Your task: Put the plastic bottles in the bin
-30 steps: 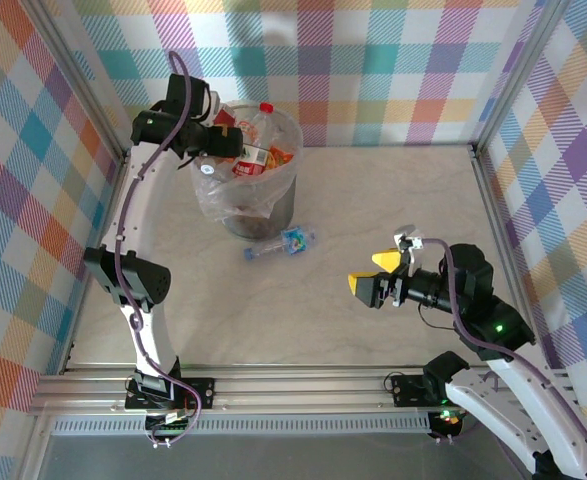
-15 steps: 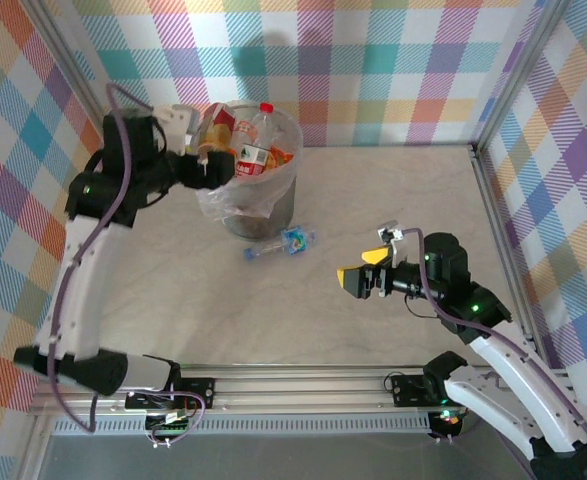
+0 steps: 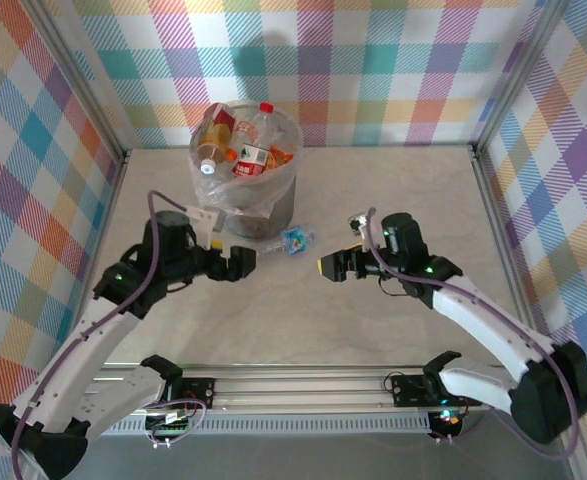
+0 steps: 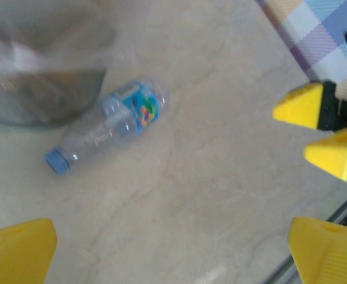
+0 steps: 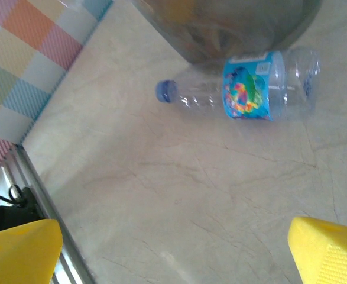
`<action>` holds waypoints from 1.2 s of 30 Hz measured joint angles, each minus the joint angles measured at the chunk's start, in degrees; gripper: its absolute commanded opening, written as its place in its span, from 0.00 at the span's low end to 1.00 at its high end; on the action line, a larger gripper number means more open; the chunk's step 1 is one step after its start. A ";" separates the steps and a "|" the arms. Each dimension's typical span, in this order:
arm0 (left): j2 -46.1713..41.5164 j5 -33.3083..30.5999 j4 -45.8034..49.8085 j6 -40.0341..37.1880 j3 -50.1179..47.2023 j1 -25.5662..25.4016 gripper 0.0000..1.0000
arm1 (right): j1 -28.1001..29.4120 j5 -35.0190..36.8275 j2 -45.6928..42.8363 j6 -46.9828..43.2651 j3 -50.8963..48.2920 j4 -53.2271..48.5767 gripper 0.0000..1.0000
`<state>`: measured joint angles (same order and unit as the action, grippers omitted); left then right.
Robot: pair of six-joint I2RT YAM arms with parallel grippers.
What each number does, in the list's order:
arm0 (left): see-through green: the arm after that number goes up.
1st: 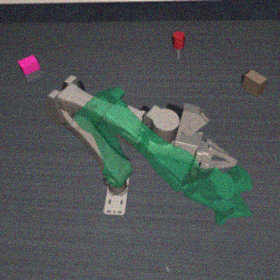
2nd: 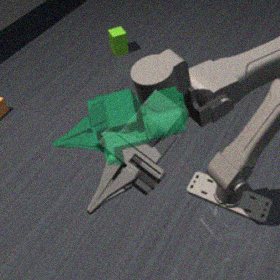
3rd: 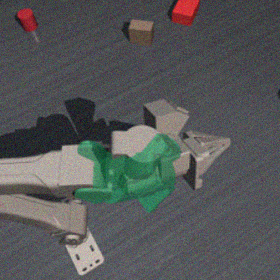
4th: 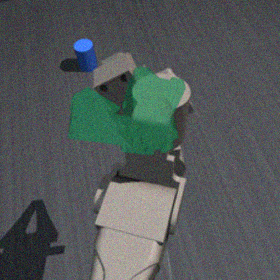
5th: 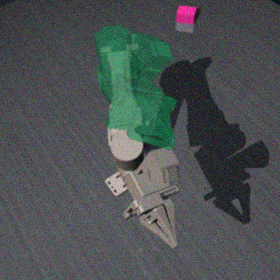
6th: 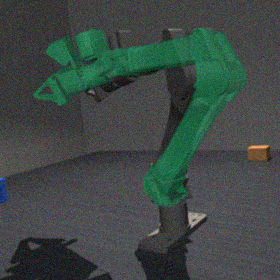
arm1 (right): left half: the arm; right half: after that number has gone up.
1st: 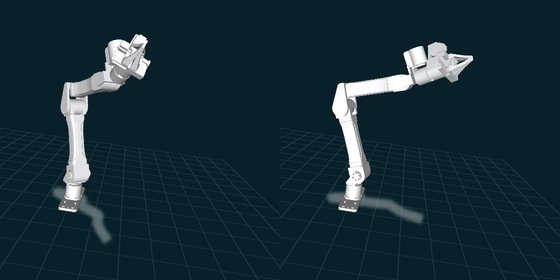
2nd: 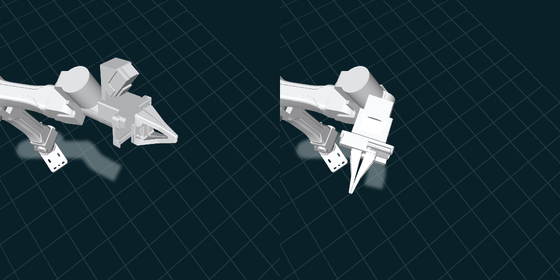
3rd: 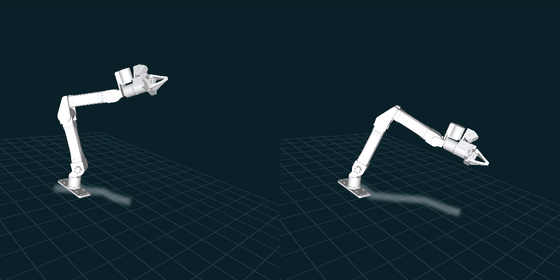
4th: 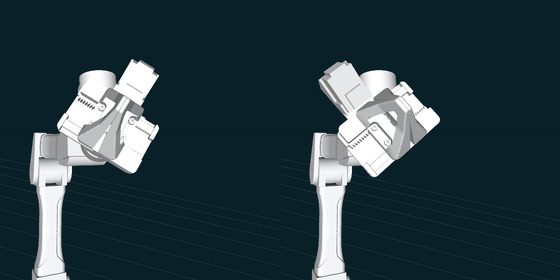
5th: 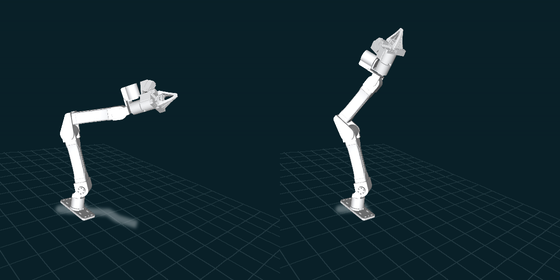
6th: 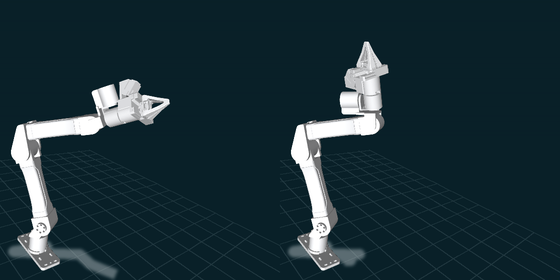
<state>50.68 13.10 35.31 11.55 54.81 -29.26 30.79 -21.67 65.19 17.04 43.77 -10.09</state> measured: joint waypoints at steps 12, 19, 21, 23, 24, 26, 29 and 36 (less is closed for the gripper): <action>1.68 -9.77 -24.11 16.41 -23.54 -8.61 1.00 | -3.98 -5.62 23.74 -7.69 13.03 7.98 0.97; 11.19 -9.77 -33.99 20.26 -25.09 -8.83 1.00 | -4.74 -8.61 36.98 -11.45 24.74 8.57 0.98; 12.94 -9.77 -35.26 20.59 -25.09 -8.87 1.00 | -4.76 -9.55 40.70 -11.96 27.91 8.55 0.98; 13.44 -9.79 -35.71 20.61 -25.09 -8.87 1.00 | -4.92 -10.36 43.74 -12.00 30.47 8.52 0.98; 13.44 -9.81 -35.74 20.61 -25.09 -8.87 1.00 | -4.92 -10.64 45.24 -12.00 31.67 8.52 0.98; 13.46 -9.84 -35.74 20.61 -25.03 -8.87 1.00 | -4.92 -11.19 47.45 -12.02 33.11 8.50 0.98; 13.51 -10.08 -35.71 20.59 -24.94 -8.87 1.00 | -4.92 -12.09 48.59 -12.02 33.33 7.82 0.98; 16.02 -10.82 -35.69 20.52 -24.22 -8.87 1.00 | -4.83 -13.94 46.82 -12.02 28.98 7.80 0.99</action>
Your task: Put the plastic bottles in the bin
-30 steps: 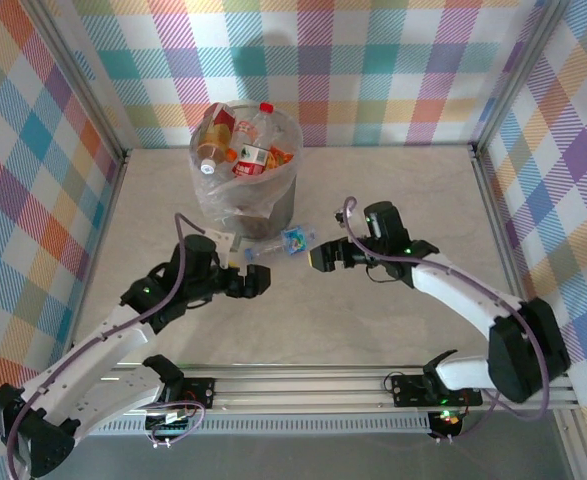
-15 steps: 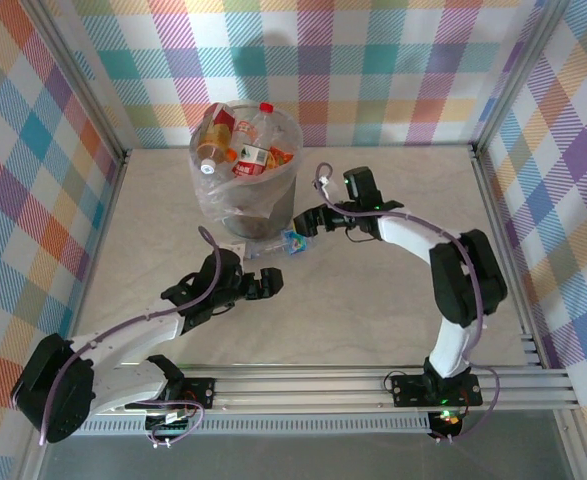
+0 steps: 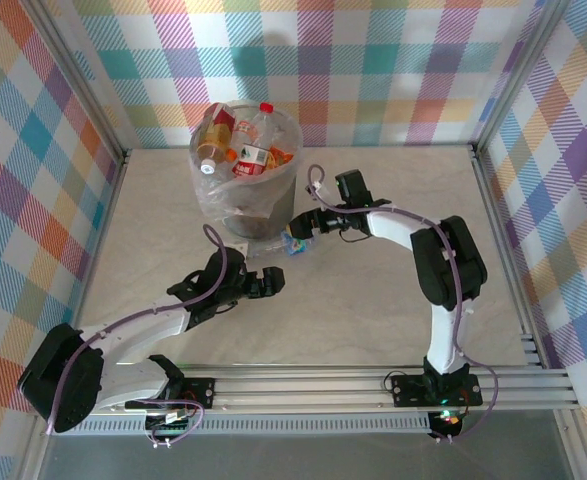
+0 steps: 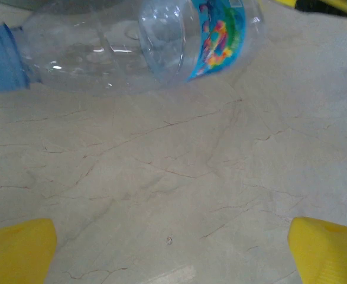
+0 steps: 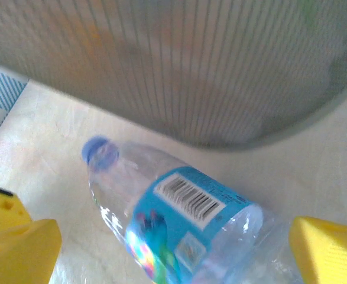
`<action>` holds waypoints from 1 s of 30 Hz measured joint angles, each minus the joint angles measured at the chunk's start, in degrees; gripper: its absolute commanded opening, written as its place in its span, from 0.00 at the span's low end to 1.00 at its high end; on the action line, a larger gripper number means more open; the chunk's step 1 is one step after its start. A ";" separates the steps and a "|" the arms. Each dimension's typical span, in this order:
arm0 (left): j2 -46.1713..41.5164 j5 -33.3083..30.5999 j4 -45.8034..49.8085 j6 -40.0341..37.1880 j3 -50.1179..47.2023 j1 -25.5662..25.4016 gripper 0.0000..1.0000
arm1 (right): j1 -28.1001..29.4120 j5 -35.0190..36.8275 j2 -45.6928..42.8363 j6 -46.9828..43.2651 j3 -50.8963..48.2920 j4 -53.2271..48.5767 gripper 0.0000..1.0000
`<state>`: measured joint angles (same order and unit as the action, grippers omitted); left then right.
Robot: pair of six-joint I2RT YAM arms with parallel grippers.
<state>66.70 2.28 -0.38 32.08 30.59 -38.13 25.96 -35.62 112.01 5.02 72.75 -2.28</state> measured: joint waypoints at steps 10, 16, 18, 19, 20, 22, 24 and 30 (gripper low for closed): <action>-1.66 -0.04 1.31 -0.20 0.42 1.09 1.00 | 3.13 1.97 -7.17 -1.25 -8.76 -3.06 0.98; -2.05 -0.07 6.88 1.36 2.64 2.27 1.00 | 4.09 3.37 -12.55 0.17 -12.83 -1.86 0.98; -1.22 -0.04 9.07 2.97 3.98 2.29 1.00 | 4.13 4.96 -15.56 0.74 -15.30 -1.86 0.99; -0.72 -0.09 10.80 3.80 4.94 2.29 1.00 | 4.15 5.92 -17.55 1.07 -16.72 -1.95 0.99; -0.22 -0.17 12.66 4.66 6.01 2.29 1.00 | 4.15 6.82 -19.41 1.51 -17.90 -2.16 0.99; 0.98 -0.31 15.91 6.25 8.28 2.29 1.00 | 4.15 8.74 -23.50 2.25 -20.35 -2.51 1.00; 2.34 -0.31 18.45 8.00 10.43 2.32 1.00 | 4.28 10.32 -28.22 3.45 -23.02 -2.99 1.00; 8.76 -0.50 24.63 11.93 16.72 2.34 1.00 | 5.31 12.96 -40.41 6.71 -29.51 -5.09 1.00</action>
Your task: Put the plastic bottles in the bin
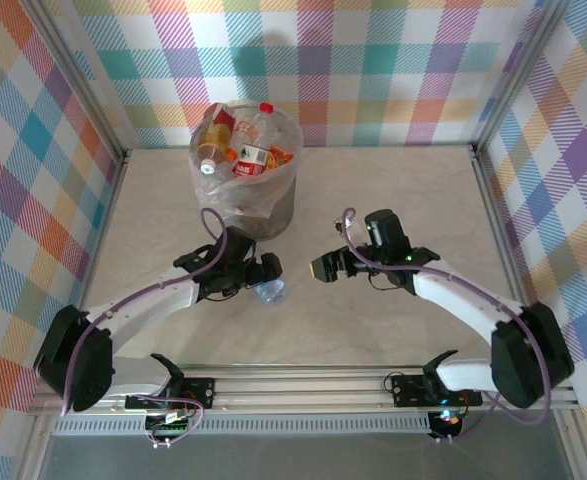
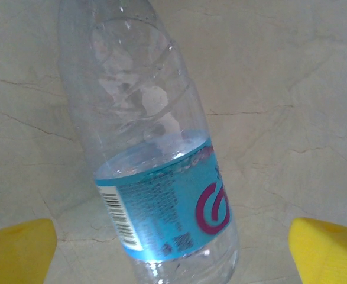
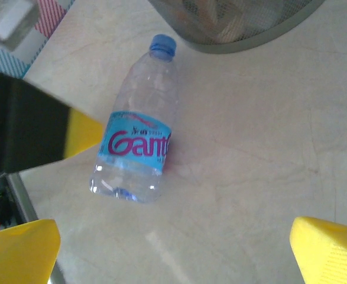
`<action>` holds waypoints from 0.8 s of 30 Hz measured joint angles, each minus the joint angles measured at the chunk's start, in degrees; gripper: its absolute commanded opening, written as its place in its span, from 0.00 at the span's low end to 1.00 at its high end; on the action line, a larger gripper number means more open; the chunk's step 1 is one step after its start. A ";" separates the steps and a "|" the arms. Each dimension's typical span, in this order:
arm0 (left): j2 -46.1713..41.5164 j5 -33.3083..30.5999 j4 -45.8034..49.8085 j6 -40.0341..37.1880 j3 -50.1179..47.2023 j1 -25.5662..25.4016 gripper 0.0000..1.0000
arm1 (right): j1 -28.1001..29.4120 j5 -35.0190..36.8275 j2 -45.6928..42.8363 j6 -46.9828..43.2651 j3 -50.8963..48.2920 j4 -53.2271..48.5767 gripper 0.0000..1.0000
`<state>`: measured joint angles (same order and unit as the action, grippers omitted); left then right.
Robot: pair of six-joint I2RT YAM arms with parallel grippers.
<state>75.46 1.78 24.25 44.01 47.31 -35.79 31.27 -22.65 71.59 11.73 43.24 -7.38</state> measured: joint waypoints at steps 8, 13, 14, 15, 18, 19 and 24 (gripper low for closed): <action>9.40 -1.05 5.20 1.33 3.76 -0.37 0.96 | 0.48 2.14 -13.57 1.64 -4.15 -5.16 1.00; 12.50 -1.68 6.88 1.33 5.22 -1.22 0.84 | 0.48 3.21 -18.80 2.03 -4.87 -7.54 1.00; 12.57 -1.86 7.21 1.31 5.35 -1.38 0.80 | 0.48 3.39 -19.50 2.16 -5.11 -7.96 1.00; 12.57 -1.95 7.34 1.16 5.42 -1.55 0.76 | 0.48 3.52 -20.02 2.32 -5.27 -8.39 1.00; 12.85 -1.97 7.76 0.85 6.08 -1.77 0.70 | 0.48 3.80 -20.96 2.51 -5.68 -9.20 1.00; 12.98 -2.05 7.91 0.72 6.34 -1.86 0.68 | 0.48 3.82 -21.18 2.54 -5.77 -9.44 1.00; 13.00 -2.56 9.70 -1.77 7.89 -2.80 0.66 | 0.48 3.74 -22.82 2.64 -6.03 -10.54 1.00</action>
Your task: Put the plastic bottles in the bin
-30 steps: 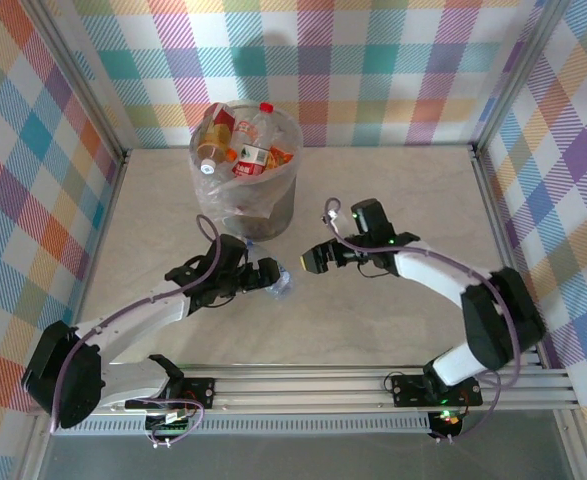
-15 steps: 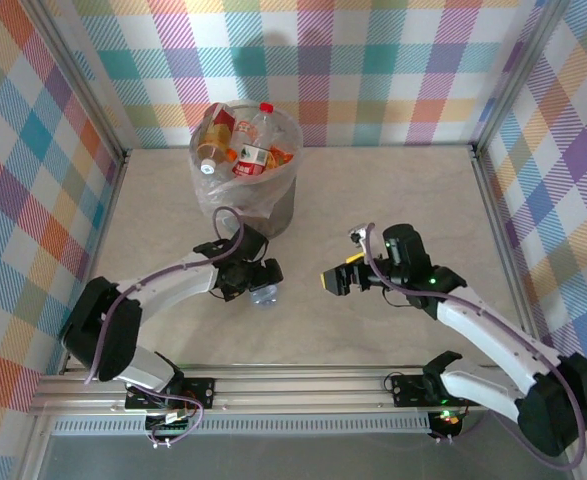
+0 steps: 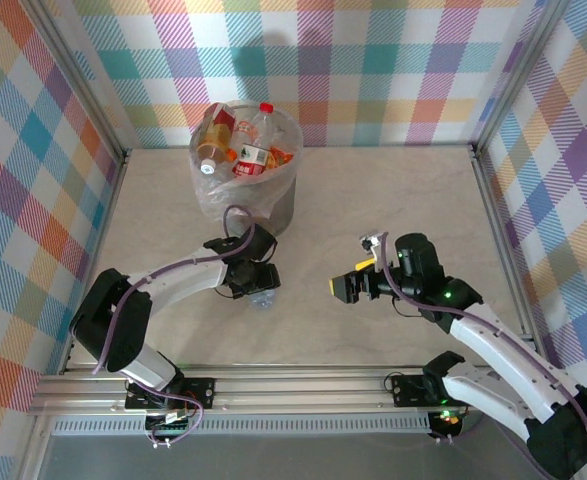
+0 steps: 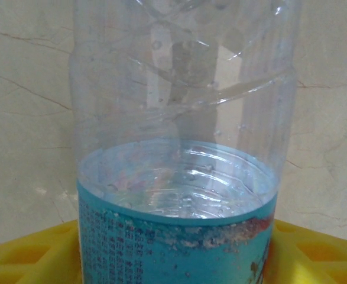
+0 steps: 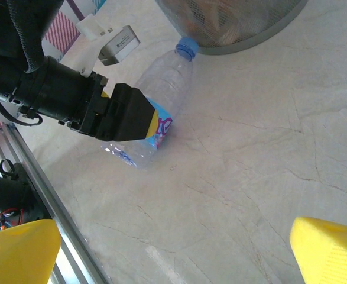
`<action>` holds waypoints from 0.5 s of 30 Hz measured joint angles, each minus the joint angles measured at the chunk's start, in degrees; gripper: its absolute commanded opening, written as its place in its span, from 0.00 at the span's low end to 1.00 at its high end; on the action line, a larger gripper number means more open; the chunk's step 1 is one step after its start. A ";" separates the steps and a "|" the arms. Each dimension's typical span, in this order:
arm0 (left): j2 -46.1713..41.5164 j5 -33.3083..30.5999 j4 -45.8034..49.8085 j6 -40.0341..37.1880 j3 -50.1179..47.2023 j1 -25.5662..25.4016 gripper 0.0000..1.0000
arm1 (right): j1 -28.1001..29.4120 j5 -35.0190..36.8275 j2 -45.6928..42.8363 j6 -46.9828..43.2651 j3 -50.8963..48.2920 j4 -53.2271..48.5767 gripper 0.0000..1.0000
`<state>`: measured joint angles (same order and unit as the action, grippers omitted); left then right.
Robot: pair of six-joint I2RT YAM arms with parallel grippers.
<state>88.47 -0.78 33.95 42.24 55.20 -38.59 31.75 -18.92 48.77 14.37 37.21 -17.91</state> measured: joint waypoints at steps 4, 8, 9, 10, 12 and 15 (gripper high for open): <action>-1.81 1.25 1.29 -5.57 0.96 -1.07 0.65 | 0.00 -1.05 -2.84 0.02 0.00 -0.15 1.00; -5.42 6.49 2.62 -13.11 2.43 -1.51 0.66 | 0.00 -3.26 -6.58 0.07 0.09 -0.17 1.00; -6.14 7.96 2.97 -14.60 2.97 -1.51 0.66 | 0.00 -3.89 -7.45 0.11 0.17 -0.20 1.00; -6.82 9.46 3.43 -16.24 3.76 -1.51 0.66 | 0.00 -4.61 -8.41 0.22 0.39 -0.22 1.00; -7.89 12.50 3.82 -18.75 5.53 -1.51 0.66 | 0.00 -5.90 -10.32 0.24 0.98 -0.22 1.00; -8.61 16.52 5.20 -22.12 10.49 -1.51 0.68 | 0.00 -7.23 -12.98 0.35 2.71 -0.26 1.00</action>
<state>79.85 15.75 39.16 20.12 65.69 -40.10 31.75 -26.15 35.79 14.72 39.92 -18.17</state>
